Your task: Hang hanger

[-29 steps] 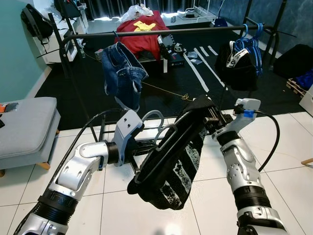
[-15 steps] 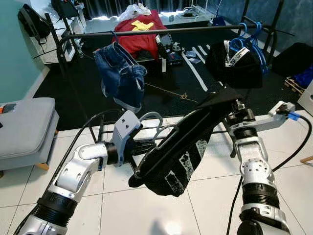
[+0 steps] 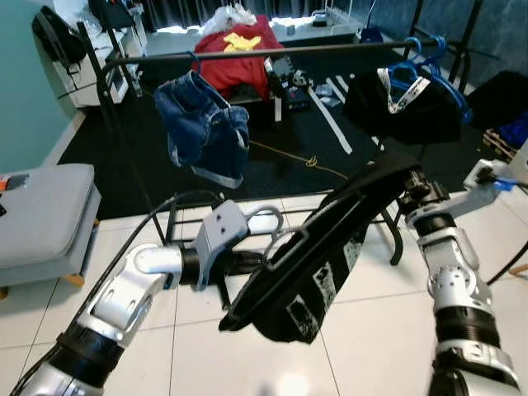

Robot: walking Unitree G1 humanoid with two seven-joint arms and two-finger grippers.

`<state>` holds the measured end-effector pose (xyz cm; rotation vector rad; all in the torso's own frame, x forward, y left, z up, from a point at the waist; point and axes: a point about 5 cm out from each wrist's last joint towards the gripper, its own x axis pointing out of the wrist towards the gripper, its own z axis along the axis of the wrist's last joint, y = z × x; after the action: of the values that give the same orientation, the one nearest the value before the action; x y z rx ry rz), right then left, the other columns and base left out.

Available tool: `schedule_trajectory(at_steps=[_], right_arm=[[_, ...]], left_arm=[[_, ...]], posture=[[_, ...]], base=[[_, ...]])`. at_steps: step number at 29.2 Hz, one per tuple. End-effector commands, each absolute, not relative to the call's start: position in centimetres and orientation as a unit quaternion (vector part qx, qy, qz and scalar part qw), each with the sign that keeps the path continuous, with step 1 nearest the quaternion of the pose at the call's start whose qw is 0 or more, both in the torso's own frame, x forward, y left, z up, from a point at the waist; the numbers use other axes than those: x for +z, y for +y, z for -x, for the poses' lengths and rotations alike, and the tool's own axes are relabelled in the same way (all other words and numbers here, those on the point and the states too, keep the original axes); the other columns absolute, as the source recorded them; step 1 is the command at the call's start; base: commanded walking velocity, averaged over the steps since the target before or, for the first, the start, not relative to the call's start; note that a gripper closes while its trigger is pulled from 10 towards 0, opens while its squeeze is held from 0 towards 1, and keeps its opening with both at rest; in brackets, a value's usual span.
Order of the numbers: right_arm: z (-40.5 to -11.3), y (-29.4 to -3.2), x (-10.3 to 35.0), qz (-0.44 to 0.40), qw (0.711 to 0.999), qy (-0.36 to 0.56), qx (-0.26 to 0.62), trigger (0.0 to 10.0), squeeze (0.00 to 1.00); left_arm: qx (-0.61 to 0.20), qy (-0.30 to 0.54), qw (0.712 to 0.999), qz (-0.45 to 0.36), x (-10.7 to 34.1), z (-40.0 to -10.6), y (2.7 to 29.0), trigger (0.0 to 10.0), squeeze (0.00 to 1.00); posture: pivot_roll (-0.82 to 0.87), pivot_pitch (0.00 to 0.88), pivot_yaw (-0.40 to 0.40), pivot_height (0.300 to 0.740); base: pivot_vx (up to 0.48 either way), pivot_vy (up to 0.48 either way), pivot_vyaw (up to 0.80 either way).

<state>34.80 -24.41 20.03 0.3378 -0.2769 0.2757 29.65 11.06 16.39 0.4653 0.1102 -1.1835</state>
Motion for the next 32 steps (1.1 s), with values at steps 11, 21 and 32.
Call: schedule_trajectory(at_steps=[11, 21, 32], right_arm=[[-35.7, -21.0, 21.8, -0.045, 0.964, -0.087, 0.249, 0.0, 0.00], [-35.7, -26.2, 20.9, -0.008, 0.986, -0.032, 0.165, 0.0, 0.00], [-34.3, -30.6, 18.8, 0.018, 0.995, 0.013, 0.093, 0.0, 0.00]], left_arm=[[-0.575, 0.112, 0.758, -0.287, 14.6, -29.2, 11.9, 0.0, 0.00], [-0.569, 0.122, 0.758, -0.293, 14.5, -29.0, 13.0, 0.0, 0.00], [-0.562, 0.111, 0.768, -0.287, 15.1, -29.3, 13.5, 0.0, 0.00]], posture=[[0.05, 0.080, 0.071, 0.740], [0.05, 0.088, 0.071, 0.740], [0.05, 0.090, 0.074, 0.740]], base=[[0.000, 0.000, 0.00], [0.000, 0.000, 0.00], [0.000, 0.000, 0.00]])
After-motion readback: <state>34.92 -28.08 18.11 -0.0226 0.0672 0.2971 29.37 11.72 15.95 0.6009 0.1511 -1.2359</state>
